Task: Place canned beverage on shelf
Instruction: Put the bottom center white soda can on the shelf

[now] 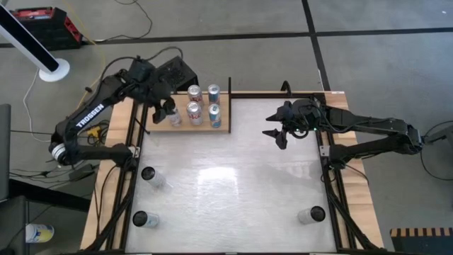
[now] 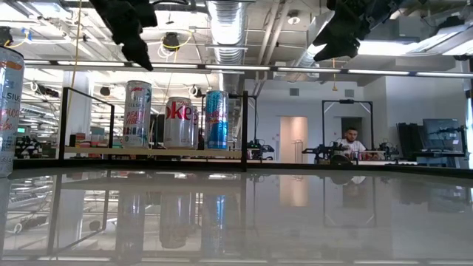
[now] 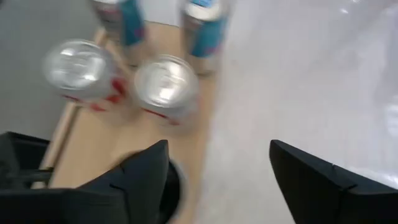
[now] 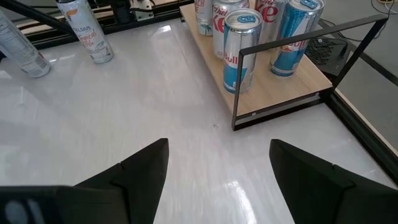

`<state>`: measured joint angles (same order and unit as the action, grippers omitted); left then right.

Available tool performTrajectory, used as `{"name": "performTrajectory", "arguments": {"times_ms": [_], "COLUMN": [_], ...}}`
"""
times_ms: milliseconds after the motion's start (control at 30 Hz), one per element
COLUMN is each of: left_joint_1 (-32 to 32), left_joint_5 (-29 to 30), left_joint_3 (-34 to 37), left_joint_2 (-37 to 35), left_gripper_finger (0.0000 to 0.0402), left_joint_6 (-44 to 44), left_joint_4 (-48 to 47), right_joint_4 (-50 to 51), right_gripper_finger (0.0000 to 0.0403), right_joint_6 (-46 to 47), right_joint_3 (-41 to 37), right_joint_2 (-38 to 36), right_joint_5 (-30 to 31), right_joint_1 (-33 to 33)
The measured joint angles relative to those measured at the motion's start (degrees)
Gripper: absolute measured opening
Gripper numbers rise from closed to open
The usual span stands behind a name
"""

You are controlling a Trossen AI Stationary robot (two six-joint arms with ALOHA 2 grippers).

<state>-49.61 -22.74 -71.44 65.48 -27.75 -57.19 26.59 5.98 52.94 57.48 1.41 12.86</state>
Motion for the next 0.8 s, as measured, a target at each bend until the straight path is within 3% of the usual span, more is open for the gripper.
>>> {"name": "performTrajectory", "arguments": {"times_ms": [167, 467, 800], "left_joint_1": [5.4, 7.7, 4.8], "left_joint_5": [0.6, 7.6, 14.7], "left_joint_3": [2.6, 8.7, 10.3], "left_joint_2": [-2.4, -3.6, -3.6], "left_gripper_finger": [0.0199, 0.0013, 0.0001], "left_joint_6": [1.0, -2.0, -3.4], "left_joint_4": [-2.6, -2.8, 1.7], "right_joint_4": [0.0, 0.0, 0.0], "right_gripper_finger": [0.0302, 0.0302, 0.0302], "right_joint_6": [-0.5, -2.0, -3.4], "right_joint_3": [0.0, 0.0, 0.0], "right_joint_2": [0.0, 0.0, 0.0], "right_joint_5": [0.0, 0.0, 0.1], "right_joint_1": [0.0, 0.0, 0.0]}}
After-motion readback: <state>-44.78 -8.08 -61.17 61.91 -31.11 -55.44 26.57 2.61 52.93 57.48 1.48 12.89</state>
